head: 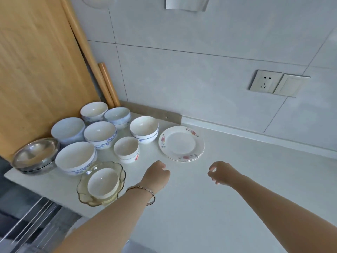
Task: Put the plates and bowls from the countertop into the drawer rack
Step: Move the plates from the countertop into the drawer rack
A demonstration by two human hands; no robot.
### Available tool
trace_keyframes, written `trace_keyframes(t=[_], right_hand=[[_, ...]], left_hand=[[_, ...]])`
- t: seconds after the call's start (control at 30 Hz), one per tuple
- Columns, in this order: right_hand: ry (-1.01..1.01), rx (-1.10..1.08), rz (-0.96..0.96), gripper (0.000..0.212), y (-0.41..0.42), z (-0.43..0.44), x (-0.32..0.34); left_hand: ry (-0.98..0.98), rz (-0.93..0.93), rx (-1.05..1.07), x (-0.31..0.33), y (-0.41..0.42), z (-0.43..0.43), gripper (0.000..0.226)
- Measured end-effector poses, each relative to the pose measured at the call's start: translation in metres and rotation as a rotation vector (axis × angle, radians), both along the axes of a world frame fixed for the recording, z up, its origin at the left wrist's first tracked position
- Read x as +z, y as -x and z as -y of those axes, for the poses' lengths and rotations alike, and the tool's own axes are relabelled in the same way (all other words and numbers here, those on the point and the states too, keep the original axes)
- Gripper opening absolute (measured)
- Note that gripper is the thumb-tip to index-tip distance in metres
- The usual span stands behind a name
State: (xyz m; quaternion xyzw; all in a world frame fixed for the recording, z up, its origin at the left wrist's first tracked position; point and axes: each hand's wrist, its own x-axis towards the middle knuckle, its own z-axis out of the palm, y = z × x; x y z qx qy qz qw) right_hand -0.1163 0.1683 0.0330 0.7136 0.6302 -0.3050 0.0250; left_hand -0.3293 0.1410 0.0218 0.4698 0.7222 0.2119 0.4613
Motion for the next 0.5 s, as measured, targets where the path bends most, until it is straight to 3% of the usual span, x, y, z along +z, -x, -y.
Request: trace_keyframes(t=[0.13, 0.3, 0.43, 0.5], right_hand=[[-0.022, 0.027, 0.014, 0.039, -0.001, -0.086, -0.049], [-0.008, 0.046, 0.026, 0.046, -0.006, -0.162, -0.092], [0.046, -0.101, -0.141, 0.031, -0.012, -0.199, -0.123], [0.101, -0.222, -0.329, 0.018, -0.014, -0.212, -0.133]], left_hand=[[0.101, 0.039, 0.12, -0.039, -0.014, -0.067, 0.045], [0.197, 0.063, 0.332, -0.087, -0.02, -0.131, 0.042], [0.237, 0.238, 0.492, -0.112, -0.023, -0.157, 0.017], [0.201, 0.324, 0.569, -0.121, -0.025, -0.164, 0.025]])
